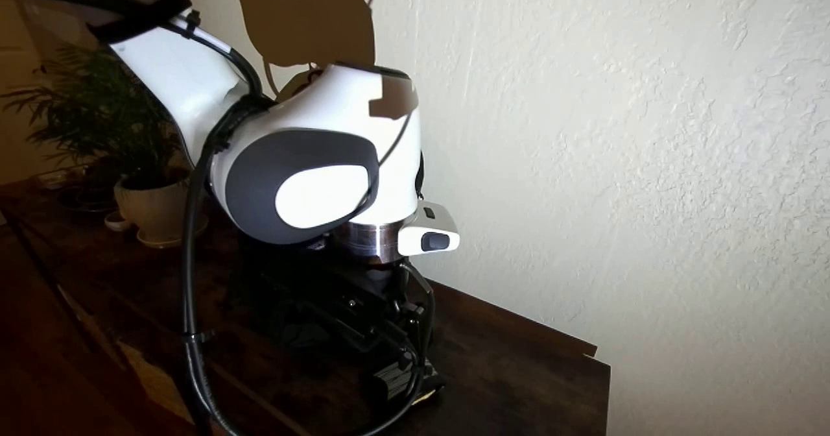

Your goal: Get the wallet from the top of the cabinet and put it in the backpack

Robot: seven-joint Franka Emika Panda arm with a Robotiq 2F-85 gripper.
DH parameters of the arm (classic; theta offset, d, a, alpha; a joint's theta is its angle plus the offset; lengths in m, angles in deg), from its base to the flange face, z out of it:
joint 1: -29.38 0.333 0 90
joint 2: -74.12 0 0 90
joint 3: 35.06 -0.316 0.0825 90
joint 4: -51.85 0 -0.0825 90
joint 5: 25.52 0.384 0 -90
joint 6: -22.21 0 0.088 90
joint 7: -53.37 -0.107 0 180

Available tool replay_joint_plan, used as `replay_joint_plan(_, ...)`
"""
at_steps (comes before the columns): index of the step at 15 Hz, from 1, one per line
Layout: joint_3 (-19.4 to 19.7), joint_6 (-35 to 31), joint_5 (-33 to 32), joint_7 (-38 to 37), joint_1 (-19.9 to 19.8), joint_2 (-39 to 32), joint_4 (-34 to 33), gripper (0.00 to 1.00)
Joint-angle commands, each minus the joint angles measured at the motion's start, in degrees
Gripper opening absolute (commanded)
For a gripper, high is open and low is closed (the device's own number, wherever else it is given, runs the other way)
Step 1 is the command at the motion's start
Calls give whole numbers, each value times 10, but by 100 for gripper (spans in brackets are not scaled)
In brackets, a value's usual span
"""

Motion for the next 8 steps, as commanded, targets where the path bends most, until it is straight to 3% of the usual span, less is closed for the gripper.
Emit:
replay_joint_plan(1,-9,1,-10,-8,-9,1,-1,100)
replay_joint_plan(8,-13,-4,0,-5,-22,-30,-23,100)
